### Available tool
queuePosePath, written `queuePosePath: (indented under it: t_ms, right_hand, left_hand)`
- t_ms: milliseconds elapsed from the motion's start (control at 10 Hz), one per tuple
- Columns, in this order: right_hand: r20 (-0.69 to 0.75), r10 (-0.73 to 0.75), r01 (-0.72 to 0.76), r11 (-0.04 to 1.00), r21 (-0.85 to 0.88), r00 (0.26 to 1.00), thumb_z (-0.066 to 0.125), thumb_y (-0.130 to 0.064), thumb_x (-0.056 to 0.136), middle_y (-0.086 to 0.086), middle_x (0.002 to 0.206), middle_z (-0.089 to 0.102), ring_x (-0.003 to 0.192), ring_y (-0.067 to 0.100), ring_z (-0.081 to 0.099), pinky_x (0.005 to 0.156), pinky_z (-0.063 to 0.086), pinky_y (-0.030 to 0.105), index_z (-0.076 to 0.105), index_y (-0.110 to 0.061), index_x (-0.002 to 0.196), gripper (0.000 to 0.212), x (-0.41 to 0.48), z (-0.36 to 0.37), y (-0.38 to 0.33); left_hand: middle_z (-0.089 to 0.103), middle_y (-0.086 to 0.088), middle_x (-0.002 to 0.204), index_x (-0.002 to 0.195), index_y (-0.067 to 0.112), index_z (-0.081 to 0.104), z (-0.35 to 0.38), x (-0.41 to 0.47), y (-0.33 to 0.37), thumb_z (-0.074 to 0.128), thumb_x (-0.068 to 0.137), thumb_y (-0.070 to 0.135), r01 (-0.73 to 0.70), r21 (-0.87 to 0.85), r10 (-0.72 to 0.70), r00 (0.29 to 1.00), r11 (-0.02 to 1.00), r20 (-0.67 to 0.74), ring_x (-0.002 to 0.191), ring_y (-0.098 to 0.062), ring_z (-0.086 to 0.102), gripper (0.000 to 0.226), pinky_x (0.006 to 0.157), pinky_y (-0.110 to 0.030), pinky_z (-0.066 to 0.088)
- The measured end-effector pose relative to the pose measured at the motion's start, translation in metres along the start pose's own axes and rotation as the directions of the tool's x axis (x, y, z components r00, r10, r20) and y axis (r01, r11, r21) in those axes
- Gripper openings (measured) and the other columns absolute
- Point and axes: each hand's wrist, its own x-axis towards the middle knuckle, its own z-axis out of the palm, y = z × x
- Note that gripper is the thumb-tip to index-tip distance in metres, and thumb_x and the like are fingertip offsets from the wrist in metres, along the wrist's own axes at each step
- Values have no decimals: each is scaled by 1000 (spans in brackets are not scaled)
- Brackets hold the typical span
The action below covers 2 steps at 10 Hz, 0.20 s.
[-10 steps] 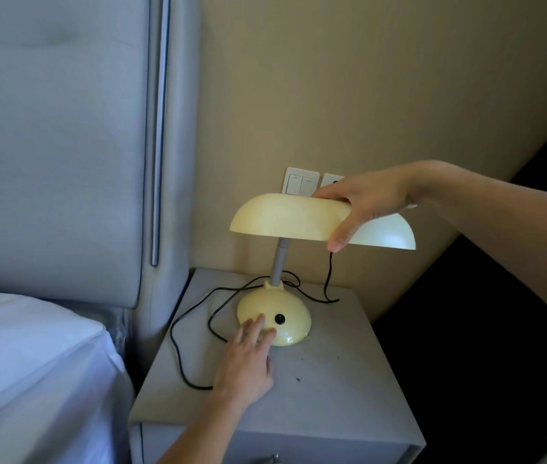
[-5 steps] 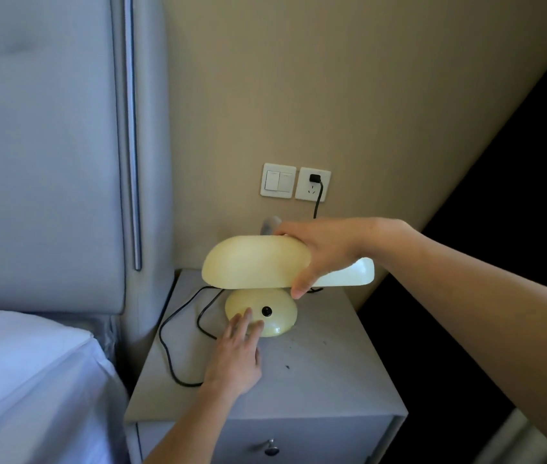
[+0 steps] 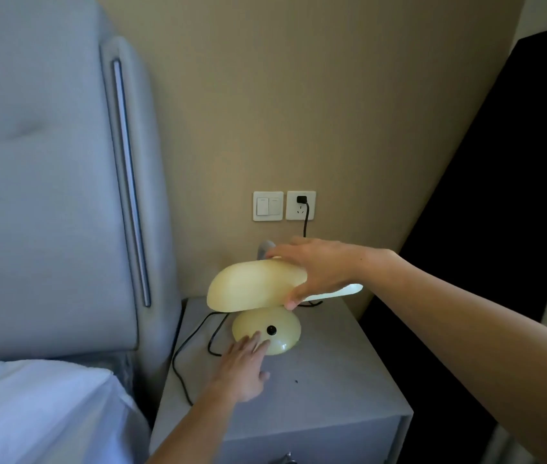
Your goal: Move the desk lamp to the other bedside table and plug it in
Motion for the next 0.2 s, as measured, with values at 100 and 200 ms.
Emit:
queuePosePath:
  t_ms: [100, 200]
  right_hand:
    - [-141, -44, 59, 993, 100, 989, 69, -60, 80, -11, 129, 45, 112, 14, 48, 89, 41, 32, 38, -39, 141, 72, -8, 8, -4]
    - [-463, -133, 184, 981, 67, 876, 67, -47, 88, -2, 128, 54, 112, 19, 55, 92, 49, 39, 55, -27, 133, 51, -28, 38, -4]
  left_hand:
    - [18, 1, 166, 154, 21, 27, 1, -19, 5, 45, 101, 33, -72, -79, 69, 997, 994, -36, 150, -23, 21, 57, 121, -37, 18]
    - [37, 3, 154, 142, 28, 48, 30, -40, 11, 46, 98, 34, -295, -72, 292, 955, 953, -47, 139, -18, 40, 45, 115, -29, 28]
